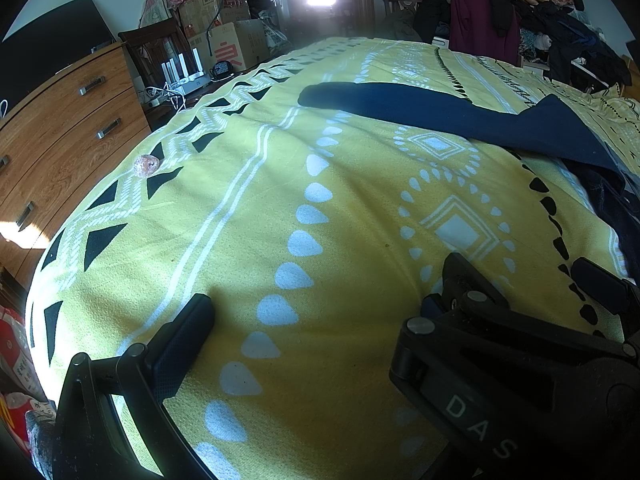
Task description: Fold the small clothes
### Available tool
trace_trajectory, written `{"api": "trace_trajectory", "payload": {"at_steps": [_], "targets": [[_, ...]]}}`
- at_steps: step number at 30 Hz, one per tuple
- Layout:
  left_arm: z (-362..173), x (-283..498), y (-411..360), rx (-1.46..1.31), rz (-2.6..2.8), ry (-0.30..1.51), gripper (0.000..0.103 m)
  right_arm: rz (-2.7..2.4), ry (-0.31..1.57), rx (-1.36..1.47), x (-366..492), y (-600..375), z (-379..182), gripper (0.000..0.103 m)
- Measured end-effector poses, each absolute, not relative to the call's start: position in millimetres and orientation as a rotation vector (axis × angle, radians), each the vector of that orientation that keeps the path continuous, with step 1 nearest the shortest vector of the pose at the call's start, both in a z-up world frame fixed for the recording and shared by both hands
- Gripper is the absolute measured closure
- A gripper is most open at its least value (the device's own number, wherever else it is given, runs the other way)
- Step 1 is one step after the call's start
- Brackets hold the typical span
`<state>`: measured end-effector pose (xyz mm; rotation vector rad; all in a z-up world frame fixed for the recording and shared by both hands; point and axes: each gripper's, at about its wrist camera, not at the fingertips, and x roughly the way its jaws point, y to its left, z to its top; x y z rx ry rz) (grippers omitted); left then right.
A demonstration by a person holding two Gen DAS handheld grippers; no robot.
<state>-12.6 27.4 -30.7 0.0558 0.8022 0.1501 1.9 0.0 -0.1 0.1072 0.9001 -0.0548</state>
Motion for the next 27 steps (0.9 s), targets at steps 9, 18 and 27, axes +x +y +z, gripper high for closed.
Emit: {"api": "trace_trajectory", "payload": {"at_steps": [9, 18, 27], "targets": [[-31.0, -13.0, 27.0, 0.056, 0.15, 0.802, 0.0, -0.055, 0.9, 0.107, 1.9, 0.1, -0.1, 0.0], [-31.0, -12.8, 28.3, 0.052, 0.149, 0.81, 0.0, -0.079, 0.908, 0.09, 4.4, 3.4, -0.5, 0.0], [-27.7, -6.7, 39.8, 0.012, 0.117, 0.831, 0.0, -0.067, 0.937, 0.091, 12.9, 4.8, 2.3, 0.0]]}}
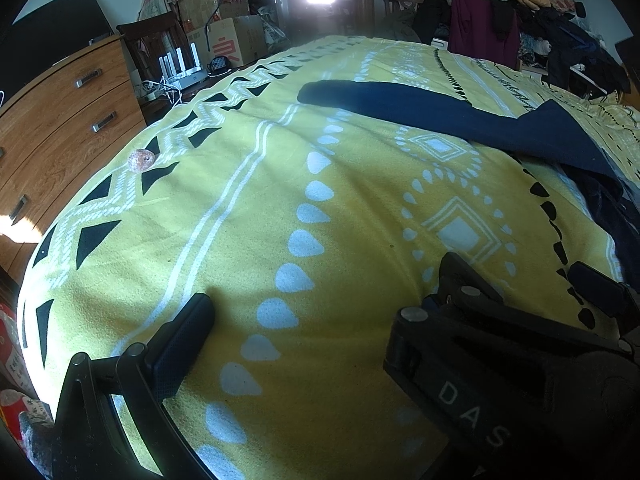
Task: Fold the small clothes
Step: 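Raise both tools and bring them over the navy jacket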
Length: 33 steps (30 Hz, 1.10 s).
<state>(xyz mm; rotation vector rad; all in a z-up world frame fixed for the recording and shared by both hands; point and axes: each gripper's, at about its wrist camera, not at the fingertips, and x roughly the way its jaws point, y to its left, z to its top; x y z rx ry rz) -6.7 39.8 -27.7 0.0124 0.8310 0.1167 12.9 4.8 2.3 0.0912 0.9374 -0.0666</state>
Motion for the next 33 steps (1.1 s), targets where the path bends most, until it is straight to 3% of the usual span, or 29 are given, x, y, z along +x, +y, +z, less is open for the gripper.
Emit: {"api": "trace_trajectory", "payload": {"at_steps": [10, 14, 19, 29, 33], "targets": [[-3.3, -25.3, 62.1, -0.135, 0.107, 0.776, 0.0, 0.397, 1.042, 0.189, 26.1, -31.6, 19.8, 0.0], [24.2, -41.9, 73.6, -0.244, 0.182, 0.758, 0.0, 0.493, 1.045, 0.183, 6.1, -53.3, 52.4, 0.0], [109.4, -80.6, 59.9, -0.359, 0.154, 0.462, 0.0, 0.539, 0.798, 0.038, -53.5, -91.3, 126.3, 0.0], [355.1, -201.1, -30.0, -0.424, -0.082, -0.26, 0.0, 0.355, 0.217, -0.165, -173.7, -203.4, 254.2, 0.0], [414.1, -231.7, -47.1, -0.675, -0.246, -0.376, 0.0, 0.274, 0.03, -0.144, -206.5, -243.2, 286.9, 0.0]]}}
